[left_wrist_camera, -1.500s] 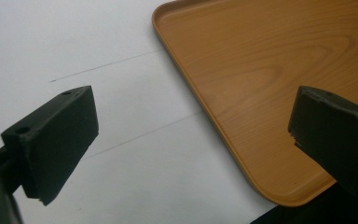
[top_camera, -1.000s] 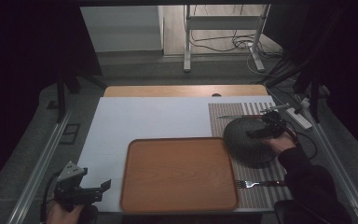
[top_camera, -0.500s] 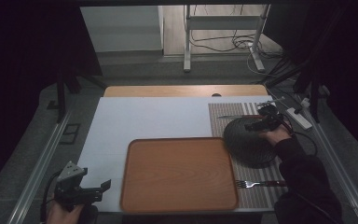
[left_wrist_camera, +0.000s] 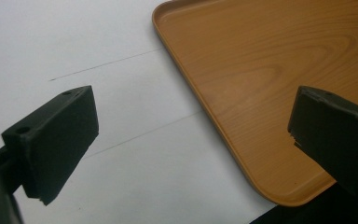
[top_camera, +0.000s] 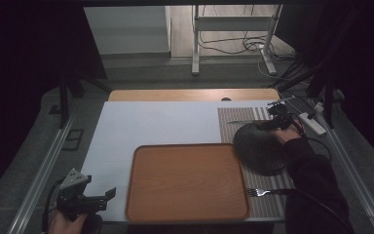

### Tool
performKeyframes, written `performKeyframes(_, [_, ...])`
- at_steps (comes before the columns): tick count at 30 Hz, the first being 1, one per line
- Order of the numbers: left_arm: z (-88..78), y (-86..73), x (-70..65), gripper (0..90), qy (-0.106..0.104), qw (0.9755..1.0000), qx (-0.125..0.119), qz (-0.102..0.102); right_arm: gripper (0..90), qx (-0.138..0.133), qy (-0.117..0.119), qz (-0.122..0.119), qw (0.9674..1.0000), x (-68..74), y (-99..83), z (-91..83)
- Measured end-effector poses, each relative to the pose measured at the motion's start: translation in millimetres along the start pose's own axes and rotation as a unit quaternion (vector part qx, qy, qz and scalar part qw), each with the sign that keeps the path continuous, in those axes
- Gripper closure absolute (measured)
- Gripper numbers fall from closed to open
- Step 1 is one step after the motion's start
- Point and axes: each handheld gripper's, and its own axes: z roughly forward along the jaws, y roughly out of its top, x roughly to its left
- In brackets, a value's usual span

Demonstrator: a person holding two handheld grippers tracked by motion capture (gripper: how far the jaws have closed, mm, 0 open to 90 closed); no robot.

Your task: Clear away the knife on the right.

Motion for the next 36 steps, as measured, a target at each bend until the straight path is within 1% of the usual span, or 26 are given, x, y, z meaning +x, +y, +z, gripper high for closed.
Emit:
performKeyframes(1, [0.0,0.0,-0.1,2.0,0.0,1.0,0.0,0.0,20.9,-0.001,0.002,0.002,1.0,-1.2,1.3,1.0])
performKeyframes(2, [0.0,0.0,-0.1,2.0,0.0,1.0,0.0,0.001,29.5,-0.001,0.002,0.004,1.0,-3.3,3.6,2.5])
performKeyframes(3, [0.0,0.0,-0.1,2.0,0.0,1.0,0.0,0.001,33.1,-0.002,0.002,0.006,1.0,-4.6,4.9,3.3])
performKeyframes(4, [0.0,0.0,-0.1,2.0,0.0,1.0,0.0,0.001,38.7,-0.004,0.001,0.008,1.0,-6.0,6.1,4.2])
performKeyframes(5, [-0.1,0.0,0.0,2.0,0.0,1.0,0.0,0.001,38.7,-0.004,0.001,0.008,1.0,-6.0,6.1,4.2])
performKeyframes(6, [-0.1,-0.1,0.1,2.0,0.0,1.0,0.0,0.0,47.0,-0.001,0.008,0.012,0.9999,-9.4,9.0,6.0])
performKeyframes(8, [-0.1,-0.1,0.1,2.0,-0.001,1.0,-0.001,0.0,57.5,0.001,0.011,0.016,0.9998,-12.9,11.6,7.9])
performKeyframes(10, [-0.1,-0.1,0.1,2.1,-0.001,1.0,-0.001,0.0,64.9,0.006,0.015,0.016,0.9998,-16.4,14.2,10.2])
performKeyframes(11, [-0.1,-0.1,0.1,2.2,-0.001,1.0,-0.001,0.0,64.9,0.006,0.015,0.016,0.9998,-16.4,14.2,10.2])
performKeyframes(12, [-0.1,-0.2,0.1,2.2,-0.001,1.0,-0.001,0.001,68.3,0.009,0.015,0.016,0.9997,-18.1,15.5,11.5])
performKeyframes(13, [-0.1,-0.2,0.1,2.2,-0.001,1.0,-0.001,0.001,72.6,0.009,0.016,0.016,0.9997,-19.9,16.4,12.6])
performKeyframes(15, [-0.1,-0.2,0.3,2.2,-0.002,1.0,-0.001,0.0,85.8,0.012,0.013,0.018,0.9997,-25.1,18.8,16.3])
performKeyframes(16, [-0.2,-0.2,0.2,2.2,-0.002,1.0,-0.001,0.0,88.8,0.015,0.009,0.016,0.9997,-27.0,19.4,17.7])
performKeyframes(19, [-0.2,-0.2,0.1,2.2,-0.001,1.0,-0.001,0.001,89.7,0.016,0.002,0.015,0.9997,-31.1,20.3,21.6])
performKeyframes(20, [-0.2,-0.2,0.2,2.2,-0.001,1.0,-0.001,0.0,89.8,0.018,-0.003,0.018,0.9997,-33.2,20.6,23.5])
performKeyframes(21, [-0.3,-0.2,0.3,2.2,-0.001,1.0,-0.001,0.001,89.7,0.019,-0.01,0.022,0.9995,-38.7,20.8,27.7])
performKeyframes(23, [-0.3,-0.3,0.5,2.2,-0.002,1.0,-0.001,0.0,89.8,0.02,-0.014,0.023,0.9994,-41.2,20.8,29.8])
performKeyframes(24, [-0.3,-0.3,0.5,2.2,-0.002,1.0,-0.001,0.0,89.7,0.023,-0.017,0.018,0.9994,-45.6,19.7,34.2])
performKeyframes(25, [-0.3,-0.3,0.5,2.2,-0.002,1.0,-0.001,0.0,89.7,0.023,-0.017,0.018,0.9994,-45.6,19.7,34.2])
performKeyframes(27, [-0.2,-0.3,0.4,2.3,-0.002,1.0,-0.001,0.0,89.7,0.027,-0.028,0.013,0.9992,-49.1,18.2,38.5])
performKeyframes(33, [-0.2,-0.3,0.3,2.3,-0.001,1.0,0.0,0.001,89.7,0.033,-0.035,0.016,0.9987,-57.5,16.0,45.7])
performKeyframes(36, [-0.4,-0.4,0.1,2.3,-0.001,1.0,0.0,0.001,89.7,0.043,-0.03,0.018,0.9985,-58.3,12.7,45.4])
